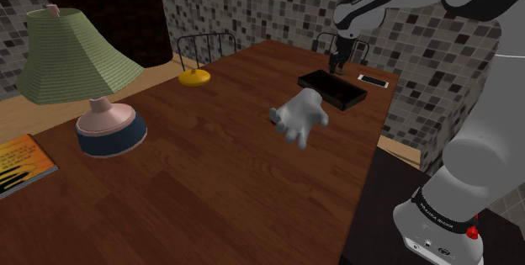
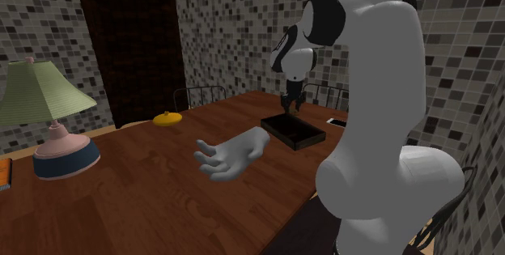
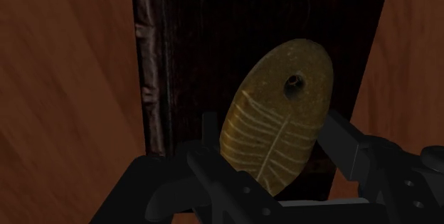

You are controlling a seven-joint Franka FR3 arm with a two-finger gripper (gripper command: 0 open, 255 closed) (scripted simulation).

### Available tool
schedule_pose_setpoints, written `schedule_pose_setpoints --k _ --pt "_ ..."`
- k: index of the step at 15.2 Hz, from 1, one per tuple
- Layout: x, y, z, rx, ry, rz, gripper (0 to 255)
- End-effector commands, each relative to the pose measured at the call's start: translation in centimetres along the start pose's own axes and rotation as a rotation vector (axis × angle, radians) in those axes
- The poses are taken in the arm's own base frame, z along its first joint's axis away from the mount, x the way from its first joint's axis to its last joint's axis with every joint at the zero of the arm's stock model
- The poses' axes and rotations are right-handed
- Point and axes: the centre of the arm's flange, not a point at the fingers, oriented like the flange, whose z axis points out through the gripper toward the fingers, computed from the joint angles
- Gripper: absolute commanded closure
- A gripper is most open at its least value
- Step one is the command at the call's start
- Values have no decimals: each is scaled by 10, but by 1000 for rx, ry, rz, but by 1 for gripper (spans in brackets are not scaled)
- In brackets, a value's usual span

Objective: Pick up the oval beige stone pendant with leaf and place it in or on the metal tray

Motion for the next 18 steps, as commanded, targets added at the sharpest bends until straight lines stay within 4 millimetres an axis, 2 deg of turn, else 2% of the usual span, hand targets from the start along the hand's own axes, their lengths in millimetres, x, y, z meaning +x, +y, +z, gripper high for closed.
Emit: schedule_pose_setpoints --k 1,11,18 --pt "-1 1 9 0 0 -1 255" --pt "-3 1 61 0 0 -1 255" --pt "-3 1 61 0 0 -1 255"
